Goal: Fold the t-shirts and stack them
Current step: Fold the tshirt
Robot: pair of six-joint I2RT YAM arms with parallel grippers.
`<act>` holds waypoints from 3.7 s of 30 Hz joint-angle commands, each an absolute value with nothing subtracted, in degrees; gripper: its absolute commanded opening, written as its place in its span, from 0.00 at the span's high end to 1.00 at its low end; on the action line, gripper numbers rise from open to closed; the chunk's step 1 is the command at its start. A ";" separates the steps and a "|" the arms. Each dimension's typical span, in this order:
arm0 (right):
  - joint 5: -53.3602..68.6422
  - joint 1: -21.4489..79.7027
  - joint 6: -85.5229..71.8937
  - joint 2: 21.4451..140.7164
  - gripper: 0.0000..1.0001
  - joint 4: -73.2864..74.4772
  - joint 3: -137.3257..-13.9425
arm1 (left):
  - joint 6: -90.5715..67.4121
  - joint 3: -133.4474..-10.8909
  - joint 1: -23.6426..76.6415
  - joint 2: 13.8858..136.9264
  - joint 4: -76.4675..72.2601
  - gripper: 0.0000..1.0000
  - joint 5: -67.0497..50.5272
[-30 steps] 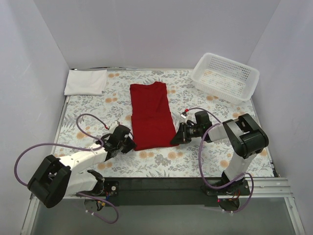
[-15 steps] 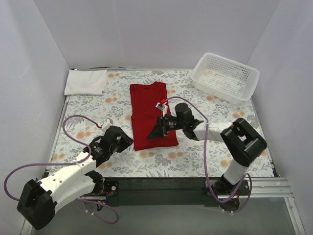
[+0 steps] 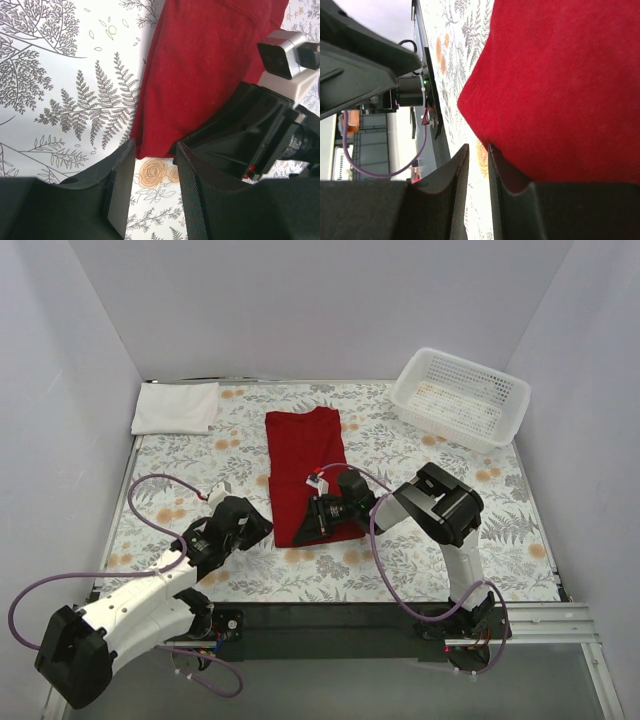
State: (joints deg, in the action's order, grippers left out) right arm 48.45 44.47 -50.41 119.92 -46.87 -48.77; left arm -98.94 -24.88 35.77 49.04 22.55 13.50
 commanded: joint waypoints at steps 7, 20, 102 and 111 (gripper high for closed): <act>48.69 32.90 -47.29 107.58 0.71 -44.04 -49.48 | -93.97 -30.23 30.17 61.42 7.84 0.61 11.71; 43.95 20.22 -47.90 121.19 0.72 -41.93 -60.55 | -90.97 -50.09 18.72 97.53 -4.93 0.74 3.43; -4.39 45.79 -25.22 84.37 0.44 21.18 -50.53 | -92.20 -36.83 44.47 83.59 32.87 1.00 13.54; -4.39 45.88 -25.75 89.29 0.52 21.36 -52.91 | -91.93 -36.56 44.47 81.21 33.49 1.00 13.54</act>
